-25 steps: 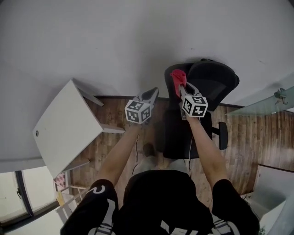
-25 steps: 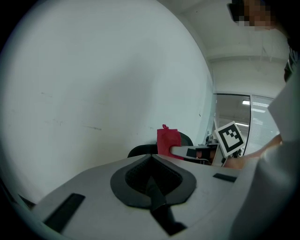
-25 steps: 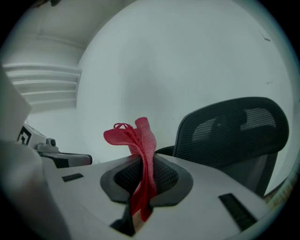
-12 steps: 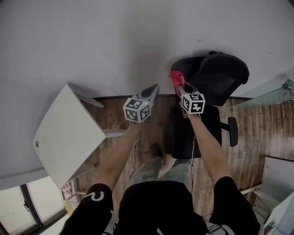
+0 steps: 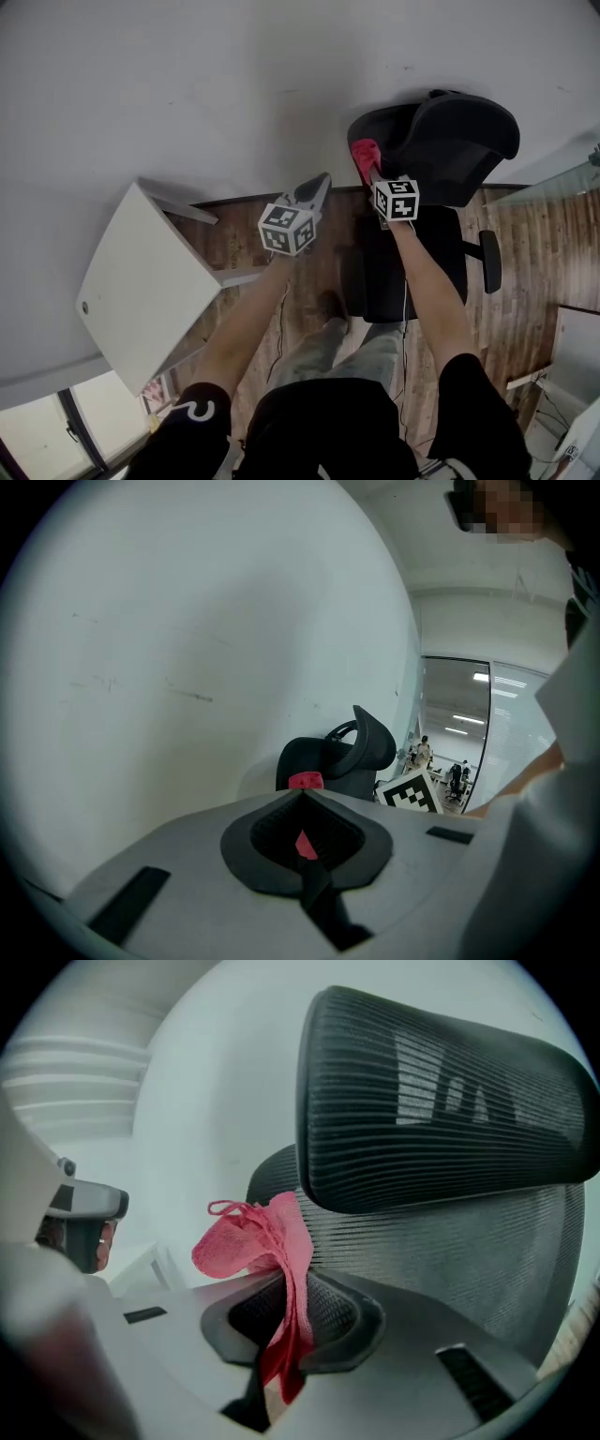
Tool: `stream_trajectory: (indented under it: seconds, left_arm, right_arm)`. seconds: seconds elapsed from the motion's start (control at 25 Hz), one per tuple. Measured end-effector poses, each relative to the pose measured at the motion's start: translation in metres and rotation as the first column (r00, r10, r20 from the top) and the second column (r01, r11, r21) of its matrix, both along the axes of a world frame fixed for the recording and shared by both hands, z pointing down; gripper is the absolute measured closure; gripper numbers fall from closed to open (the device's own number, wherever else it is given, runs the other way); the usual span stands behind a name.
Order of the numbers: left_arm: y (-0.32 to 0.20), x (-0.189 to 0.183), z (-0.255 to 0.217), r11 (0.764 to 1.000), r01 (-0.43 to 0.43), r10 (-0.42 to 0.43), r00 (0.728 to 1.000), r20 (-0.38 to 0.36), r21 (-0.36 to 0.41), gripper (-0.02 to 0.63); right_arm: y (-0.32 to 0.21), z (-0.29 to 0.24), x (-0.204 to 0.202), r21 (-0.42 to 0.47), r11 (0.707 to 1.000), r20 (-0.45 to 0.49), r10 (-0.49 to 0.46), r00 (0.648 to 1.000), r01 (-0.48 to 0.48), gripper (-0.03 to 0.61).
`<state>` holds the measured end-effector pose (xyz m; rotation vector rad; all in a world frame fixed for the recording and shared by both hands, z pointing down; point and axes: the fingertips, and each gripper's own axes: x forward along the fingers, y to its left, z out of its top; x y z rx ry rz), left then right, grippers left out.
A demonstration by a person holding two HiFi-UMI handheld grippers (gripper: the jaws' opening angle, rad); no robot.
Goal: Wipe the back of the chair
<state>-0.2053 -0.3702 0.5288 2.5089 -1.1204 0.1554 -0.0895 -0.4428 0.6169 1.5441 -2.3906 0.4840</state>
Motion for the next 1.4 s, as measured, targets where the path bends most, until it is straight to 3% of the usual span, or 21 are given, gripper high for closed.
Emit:
stream_trajectory:
  seconds: [0.52,1.4]
  left_arm:
    - [-0.001,0.052,-0.008,1.0,0.015,-0.016,1.0,-0.024,-0.016,0.589]
    - [-0.007,0.208,-0.032,1.0,-0.014,0.014,1.0,-0.007,-0.001,0.59]
  right_arm:
    - [-0.005,0.008,0.077,-0.03,0.997,-0.035,0.064,0.997,-0.065,0.514]
    - [-0.015,-0.011,0.252,-0.03,0.986,-0.043,0.165,0.985,-0.166,0.515]
